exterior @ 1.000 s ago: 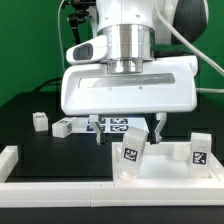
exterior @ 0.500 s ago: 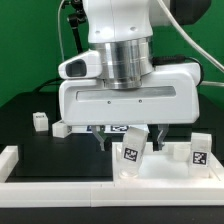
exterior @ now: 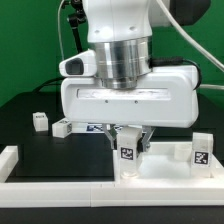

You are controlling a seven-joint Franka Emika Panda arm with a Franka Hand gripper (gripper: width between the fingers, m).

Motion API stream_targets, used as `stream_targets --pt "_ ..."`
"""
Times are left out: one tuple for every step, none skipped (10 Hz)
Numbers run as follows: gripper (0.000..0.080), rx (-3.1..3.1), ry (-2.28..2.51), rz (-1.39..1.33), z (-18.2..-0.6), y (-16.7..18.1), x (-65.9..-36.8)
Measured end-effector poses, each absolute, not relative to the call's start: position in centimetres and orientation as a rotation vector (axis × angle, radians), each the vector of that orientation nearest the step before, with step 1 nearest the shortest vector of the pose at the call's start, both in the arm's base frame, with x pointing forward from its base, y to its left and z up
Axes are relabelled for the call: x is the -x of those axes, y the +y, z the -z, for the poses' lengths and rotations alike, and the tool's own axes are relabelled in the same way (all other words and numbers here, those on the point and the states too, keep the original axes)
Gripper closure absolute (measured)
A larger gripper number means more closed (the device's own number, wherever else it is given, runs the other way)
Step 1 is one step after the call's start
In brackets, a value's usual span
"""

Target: Assemble square table

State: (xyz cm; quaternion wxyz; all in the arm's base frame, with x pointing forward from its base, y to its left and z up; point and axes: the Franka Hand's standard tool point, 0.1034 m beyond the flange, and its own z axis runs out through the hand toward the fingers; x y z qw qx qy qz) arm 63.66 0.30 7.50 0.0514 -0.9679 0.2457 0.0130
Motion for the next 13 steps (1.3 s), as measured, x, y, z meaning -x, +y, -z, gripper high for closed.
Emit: stream_targets --pt "0.0512 2.908 0.889 -0.049 -7.4 0.3 -63.6" --pt "0.0512 2.875 0.997 -0.049 -7.4 0.2 -63.6" --pt "0.0512 2.791 1.205 -0.015 -7.3 0.1 -63.2" --pt "0.0512 2.652 1.456 0.005 -7.3 0.0 -62.9" --pt "0.0512 2.538 1.614 -0.003 -7.2 0.3 -62.7" --pt "0.0512 2.390 1.791 -0.024 -7.1 1.0 -62.3" --pt "0.0512 2.270 1.903 -0.019 -7.0 1.5 -62.2" --pt "0.0512 2.130 2.010 -0.011 -6.8 1.8 -62.1" --pt "0.0514 2.015 2.101 -0.039 -6.5 2.0 -62.0" --pt "0.0514 1.998 2.124 -0.070 -6.5 1.9 -62.2" --pt "0.0509 2.019 2.104 -0.066 -6.5 1.9 -62.2" --pt "0.0374 2.062 2.062 -0.061 -6.4 1.9 -62.1" --pt "0.0230 2.133 2.000 -0.062 -6.6 2.0 -62.2"
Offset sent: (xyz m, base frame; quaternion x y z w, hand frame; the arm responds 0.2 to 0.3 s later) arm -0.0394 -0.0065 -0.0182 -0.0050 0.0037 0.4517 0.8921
